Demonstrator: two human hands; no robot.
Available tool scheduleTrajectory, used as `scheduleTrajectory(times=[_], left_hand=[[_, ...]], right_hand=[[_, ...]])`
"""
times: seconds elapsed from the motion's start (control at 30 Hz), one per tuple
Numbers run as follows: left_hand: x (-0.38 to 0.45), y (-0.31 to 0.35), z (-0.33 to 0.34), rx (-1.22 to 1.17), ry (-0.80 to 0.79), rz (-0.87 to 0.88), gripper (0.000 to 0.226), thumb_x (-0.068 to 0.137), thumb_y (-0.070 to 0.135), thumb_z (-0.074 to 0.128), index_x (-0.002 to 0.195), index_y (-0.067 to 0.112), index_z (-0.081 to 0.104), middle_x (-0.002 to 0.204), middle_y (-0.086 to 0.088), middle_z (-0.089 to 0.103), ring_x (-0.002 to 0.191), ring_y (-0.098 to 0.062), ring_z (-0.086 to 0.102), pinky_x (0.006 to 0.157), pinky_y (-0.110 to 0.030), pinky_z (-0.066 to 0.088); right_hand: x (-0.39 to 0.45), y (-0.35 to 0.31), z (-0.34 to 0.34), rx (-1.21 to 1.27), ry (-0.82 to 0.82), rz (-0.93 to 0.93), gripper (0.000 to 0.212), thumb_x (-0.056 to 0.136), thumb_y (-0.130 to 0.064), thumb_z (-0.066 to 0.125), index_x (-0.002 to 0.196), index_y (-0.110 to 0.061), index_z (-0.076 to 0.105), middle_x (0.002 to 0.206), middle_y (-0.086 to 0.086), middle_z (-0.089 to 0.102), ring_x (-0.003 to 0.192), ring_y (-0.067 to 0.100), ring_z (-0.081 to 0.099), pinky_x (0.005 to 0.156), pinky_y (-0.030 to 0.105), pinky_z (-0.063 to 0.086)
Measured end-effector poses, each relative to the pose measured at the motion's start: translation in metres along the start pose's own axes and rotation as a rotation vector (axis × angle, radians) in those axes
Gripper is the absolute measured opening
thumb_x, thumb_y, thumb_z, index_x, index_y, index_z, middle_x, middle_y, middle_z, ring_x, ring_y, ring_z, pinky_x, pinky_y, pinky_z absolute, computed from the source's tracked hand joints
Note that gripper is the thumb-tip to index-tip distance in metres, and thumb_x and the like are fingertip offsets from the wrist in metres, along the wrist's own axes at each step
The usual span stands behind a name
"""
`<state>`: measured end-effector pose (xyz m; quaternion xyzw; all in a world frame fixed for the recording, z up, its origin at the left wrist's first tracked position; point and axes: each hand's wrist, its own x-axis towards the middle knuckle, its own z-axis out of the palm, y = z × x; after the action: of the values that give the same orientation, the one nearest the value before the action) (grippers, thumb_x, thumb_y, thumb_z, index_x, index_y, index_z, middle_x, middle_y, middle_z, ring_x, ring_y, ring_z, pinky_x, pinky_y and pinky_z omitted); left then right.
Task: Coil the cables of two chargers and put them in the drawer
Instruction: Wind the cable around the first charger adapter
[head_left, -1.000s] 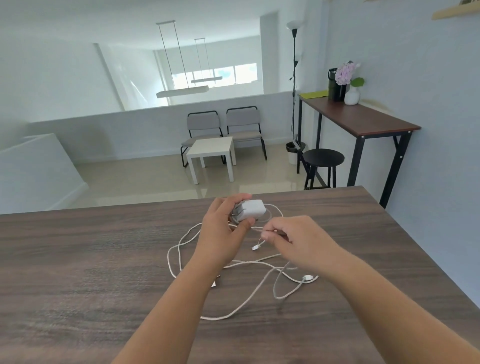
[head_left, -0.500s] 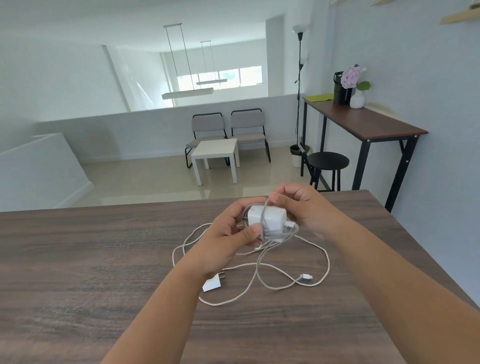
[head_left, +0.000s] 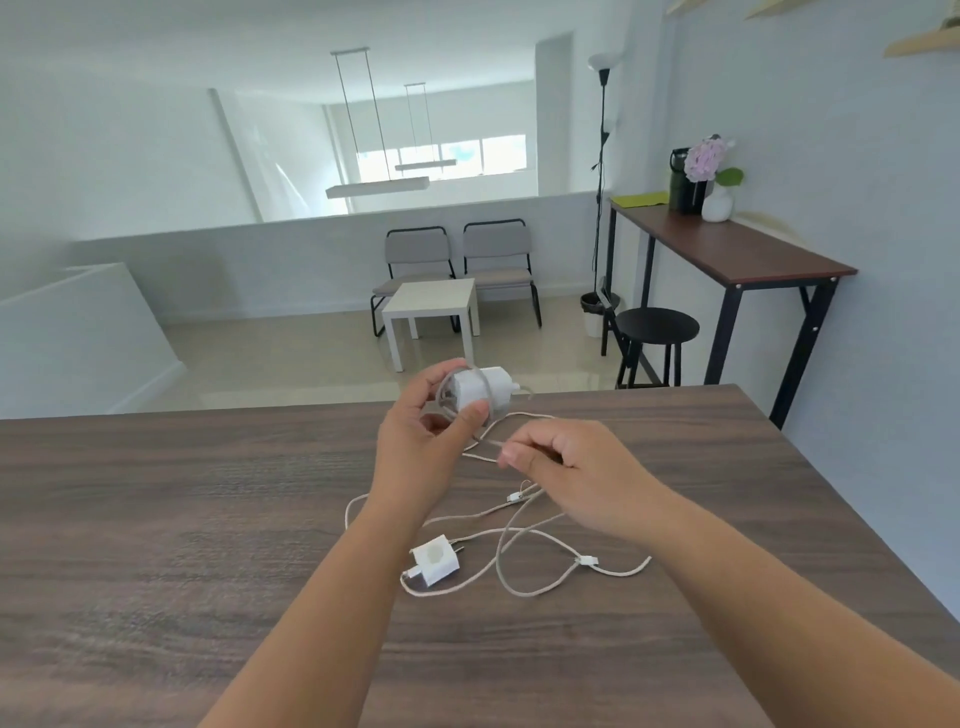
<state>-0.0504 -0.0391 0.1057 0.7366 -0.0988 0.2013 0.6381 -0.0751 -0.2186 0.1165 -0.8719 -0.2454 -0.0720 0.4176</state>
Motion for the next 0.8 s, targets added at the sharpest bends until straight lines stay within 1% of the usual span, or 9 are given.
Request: scheduleTrajectory(times=[0.13,0.2,0.27,0.33,0.4,0.53,0.67,0.7,0.8], left_hand=[[-0.006,-0.004,-0.002,0.187,-0.066,0.044,0.044,0.085,0.015,0.074,0.119,0.04,0.063,0.1,0.006,0.066,0.063,-0.003,0.055,0.066,-0.014,0.048],[-0.007,-0.006,-0.005,0.218,-0.123,0.061,0.047,0.086,0.014,0.072,0.12,0.044,0.062,0.101,0.01,0.065,0.064,-0.003,0.054,0.069,-0.016,0.047],[-0.01,-0.008,-0.008,0.189,-0.201,0.059,0.05,0.089,0.013,0.07,0.123,0.048,0.059,0.107,0.009,0.065,0.076,-0.011,0.061,0.077,-0.023,0.051],[-0.014,-0.006,-0.009,0.113,-0.287,0.032,0.047,0.092,0.017,0.067,0.126,0.047,0.057,0.111,0.007,0.065,0.088,-0.017,0.064,0.084,-0.028,0.053],[-0.019,-0.003,-0.009,0.014,-0.366,0.021,0.044,0.093,0.018,0.063,0.128,0.044,0.056,0.105,0.012,0.066,0.086,-0.01,0.062,0.081,-0.025,0.051],[-0.027,0.007,-0.006,-0.147,-0.445,-0.003,0.042,0.095,0.01,0.059,0.131,0.031,0.053,0.094,0.017,0.066,0.081,-0.003,0.059,0.075,-0.02,0.05],[-0.029,0.011,-0.002,-0.315,-0.416,-0.04,0.041,0.089,0.024,0.064,0.129,0.025,0.055,0.106,0.01,0.067,0.09,-0.009,0.061,0.073,-0.024,0.052],[-0.029,0.012,-0.001,-0.357,-0.401,-0.055,0.041,0.087,0.024,0.064,0.128,0.023,0.056,0.107,0.008,0.067,0.091,-0.01,0.062,0.072,-0.024,0.052],[-0.026,0.009,0.0,-0.449,-0.368,-0.064,0.038,0.089,0.014,0.058,0.127,0.019,0.055,0.108,0.003,0.065,0.091,-0.013,0.063,0.071,-0.025,0.053]], right_hand=[[0.003,-0.018,-0.03,0.088,-0.01,-0.051,0.019,0.095,-0.027,0.056,0.082,-0.03,0.071,0.05,-0.009,0.05,0.045,0.003,0.037,0.049,0.014,0.028],[0.007,-0.022,-0.041,0.149,0.007,-0.057,0.019,0.095,-0.024,0.057,0.084,-0.025,0.072,0.047,-0.009,0.053,0.044,0.002,0.035,0.05,0.012,0.027],[0.012,-0.022,-0.048,0.208,0.054,-0.053,0.018,0.095,-0.021,0.057,0.086,-0.018,0.073,0.047,-0.013,0.055,0.043,0.001,0.035,0.048,0.01,0.028],[0.019,-0.018,-0.052,0.278,0.108,-0.029,0.019,0.096,-0.018,0.056,0.086,-0.012,0.072,0.039,-0.018,0.045,0.037,0.002,0.033,0.042,0.008,0.025],[0.027,-0.012,-0.054,0.354,0.166,0.003,0.02,0.096,-0.017,0.055,0.085,-0.007,0.069,0.036,-0.018,0.04,0.034,0.002,0.037,0.039,0.008,0.029],[0.039,0.003,-0.048,0.398,0.273,0.022,0.02,0.093,-0.023,0.061,0.08,-0.012,0.071,0.041,-0.015,0.033,0.038,0.003,0.029,0.042,0.008,0.026],[0.044,0.013,-0.032,0.485,0.274,0.079,0.021,0.091,-0.022,0.063,0.083,-0.004,0.068,0.039,-0.015,0.04,0.036,0.001,0.032,0.043,0.007,0.026],[0.043,0.015,-0.028,0.507,0.267,0.084,0.023,0.09,-0.026,0.064,0.081,-0.006,0.068,0.043,-0.014,0.044,0.04,0.0,0.035,0.047,0.011,0.031],[0.041,0.026,-0.009,0.535,0.227,0.109,0.029,0.083,-0.041,0.069,0.078,-0.012,0.072,0.068,0.012,0.058,0.064,0.018,0.049,0.066,0.032,0.039]])
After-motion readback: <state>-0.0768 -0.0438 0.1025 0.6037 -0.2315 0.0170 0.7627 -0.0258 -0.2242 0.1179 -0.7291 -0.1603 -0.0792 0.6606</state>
